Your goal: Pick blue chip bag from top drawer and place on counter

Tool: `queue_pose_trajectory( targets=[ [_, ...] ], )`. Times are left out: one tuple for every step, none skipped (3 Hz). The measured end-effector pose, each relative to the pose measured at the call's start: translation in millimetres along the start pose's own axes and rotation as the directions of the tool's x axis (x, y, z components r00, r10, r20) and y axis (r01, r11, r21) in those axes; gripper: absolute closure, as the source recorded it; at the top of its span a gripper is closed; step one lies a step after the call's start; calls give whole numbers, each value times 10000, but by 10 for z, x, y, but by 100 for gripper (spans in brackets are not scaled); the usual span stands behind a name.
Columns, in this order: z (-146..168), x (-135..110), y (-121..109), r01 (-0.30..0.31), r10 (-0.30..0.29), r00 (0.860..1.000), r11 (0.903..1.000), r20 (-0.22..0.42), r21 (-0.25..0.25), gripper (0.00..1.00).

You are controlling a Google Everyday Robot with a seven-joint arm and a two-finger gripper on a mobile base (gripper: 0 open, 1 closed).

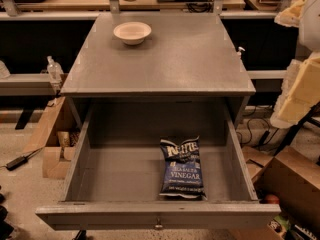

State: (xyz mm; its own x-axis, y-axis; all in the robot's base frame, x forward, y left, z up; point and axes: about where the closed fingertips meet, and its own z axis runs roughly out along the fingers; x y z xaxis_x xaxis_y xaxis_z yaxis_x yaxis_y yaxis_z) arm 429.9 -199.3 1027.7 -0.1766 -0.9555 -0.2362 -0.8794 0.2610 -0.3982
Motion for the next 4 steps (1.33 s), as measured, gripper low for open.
queue_pose_trajectory(
  targets=[
    [1,0,0,-1,1,10000,10000,1,0,0],
    [153,28,48,-193,194,9997,9998,176,-38,0],
    [600,207,252,-810,835,9938,9961,731,-360,0],
    [1194,352,486,-1439,1522,9792,9872,1341,-694,0]
  ],
)
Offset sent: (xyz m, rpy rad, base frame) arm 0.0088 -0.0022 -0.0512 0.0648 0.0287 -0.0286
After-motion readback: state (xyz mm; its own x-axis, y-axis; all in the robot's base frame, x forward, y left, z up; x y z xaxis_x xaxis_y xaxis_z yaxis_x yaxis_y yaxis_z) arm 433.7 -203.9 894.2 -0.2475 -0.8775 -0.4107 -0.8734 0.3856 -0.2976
